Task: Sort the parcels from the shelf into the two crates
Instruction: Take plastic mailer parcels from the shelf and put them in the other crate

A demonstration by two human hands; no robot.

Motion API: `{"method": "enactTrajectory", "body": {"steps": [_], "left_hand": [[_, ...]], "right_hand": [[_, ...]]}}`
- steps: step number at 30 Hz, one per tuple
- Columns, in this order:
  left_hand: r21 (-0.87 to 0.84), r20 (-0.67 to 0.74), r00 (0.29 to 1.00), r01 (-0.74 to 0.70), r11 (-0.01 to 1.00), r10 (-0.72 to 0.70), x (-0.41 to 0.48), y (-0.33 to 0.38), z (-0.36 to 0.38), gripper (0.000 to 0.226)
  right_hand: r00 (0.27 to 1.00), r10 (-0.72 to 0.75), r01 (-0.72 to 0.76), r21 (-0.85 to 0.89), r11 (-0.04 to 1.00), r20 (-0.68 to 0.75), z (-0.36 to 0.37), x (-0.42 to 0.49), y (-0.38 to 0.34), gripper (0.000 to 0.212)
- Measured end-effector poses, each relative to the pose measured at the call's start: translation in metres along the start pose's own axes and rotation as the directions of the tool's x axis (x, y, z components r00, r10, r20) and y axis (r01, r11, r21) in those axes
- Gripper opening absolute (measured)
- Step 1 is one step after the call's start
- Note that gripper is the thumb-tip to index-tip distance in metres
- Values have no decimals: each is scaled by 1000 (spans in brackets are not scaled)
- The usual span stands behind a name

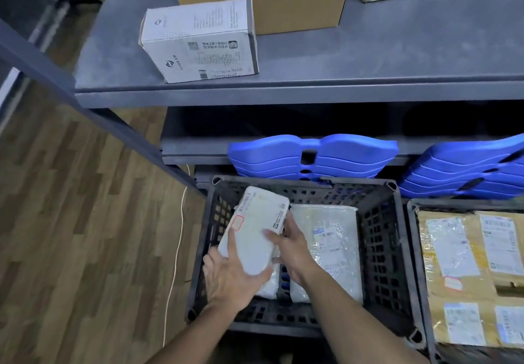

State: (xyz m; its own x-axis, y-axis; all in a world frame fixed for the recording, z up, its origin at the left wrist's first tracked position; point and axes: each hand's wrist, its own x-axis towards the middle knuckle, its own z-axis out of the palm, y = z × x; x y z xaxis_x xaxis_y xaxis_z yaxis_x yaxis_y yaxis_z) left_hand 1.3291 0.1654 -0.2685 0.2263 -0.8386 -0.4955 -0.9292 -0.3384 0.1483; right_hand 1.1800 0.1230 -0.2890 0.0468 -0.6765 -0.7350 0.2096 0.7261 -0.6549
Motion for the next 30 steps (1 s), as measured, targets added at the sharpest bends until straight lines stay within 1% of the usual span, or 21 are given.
{"method": "enactTrajectory", "body": {"steps": [2,5,7,9,11,12,14,16,18,20,21,23,24,25,27,30], "left_hand": [[57,57,998,-41,997,38,8,-7,3,139],[65,127,989,-87,994,78,19,-17,11,141],[57,139,988,-73,996,64,22,-18,16,141],[92,146,989,-46,995,33,26,-13,20,137],[175,164,986,-56,983,27,30,-9,24,131],[235,161,985,-92,968,54,32,-8,26,124],[339,170,972,-211,917,161,34,-8,30,108],[386,233,940,-325,863,250,39,-10,35,96],[404,315,908,-392,827,277,47,-16,38,90],[436,382,872,-463,772,306,52,-27,39,81],[467,402,855,-500,729,329,52,-34,41,76],[523,434,834,-542,658,342,51,-50,47,70],[538,444,828,-552,637,343,51,-55,50,68],[547,455,824,-558,624,339,53,-58,50,68],[552,488,810,-576,603,326,57,-57,47,67],[534,528,784,-606,589,327,58,-47,36,66]], "right_hand": [[999,-28,28,-14,999,15,2,14,13,76],[998,-66,66,-35,997,2,5,35,29,78],[997,-79,79,-54,995,-8,11,46,37,81],[994,-103,99,-131,986,-23,16,61,45,84],[992,-119,107,-227,968,-41,20,72,51,87],[991,-126,111,-281,953,-36,22,73,53,88],[991,-133,127,-393,911,12,26,69,56,88],[986,-152,166,-525,835,70,28,66,58,87],[982,-156,191,-626,756,111,25,69,57,85],[971,-169,237,-726,645,168,21,73,53,81],[965,-175,262,-788,557,197,19,74,51,79],[946,-177,319,-886,338,273,15,78,44,81],[935,-159,349,-905,242,318,14,80,40,86],[927,-127,371,-913,172,353,14,82,35,91],[923,-84,384,-918,96,377,15,86,29,101],[933,-65,358,-933,41,355,15,90,26,105]]}}
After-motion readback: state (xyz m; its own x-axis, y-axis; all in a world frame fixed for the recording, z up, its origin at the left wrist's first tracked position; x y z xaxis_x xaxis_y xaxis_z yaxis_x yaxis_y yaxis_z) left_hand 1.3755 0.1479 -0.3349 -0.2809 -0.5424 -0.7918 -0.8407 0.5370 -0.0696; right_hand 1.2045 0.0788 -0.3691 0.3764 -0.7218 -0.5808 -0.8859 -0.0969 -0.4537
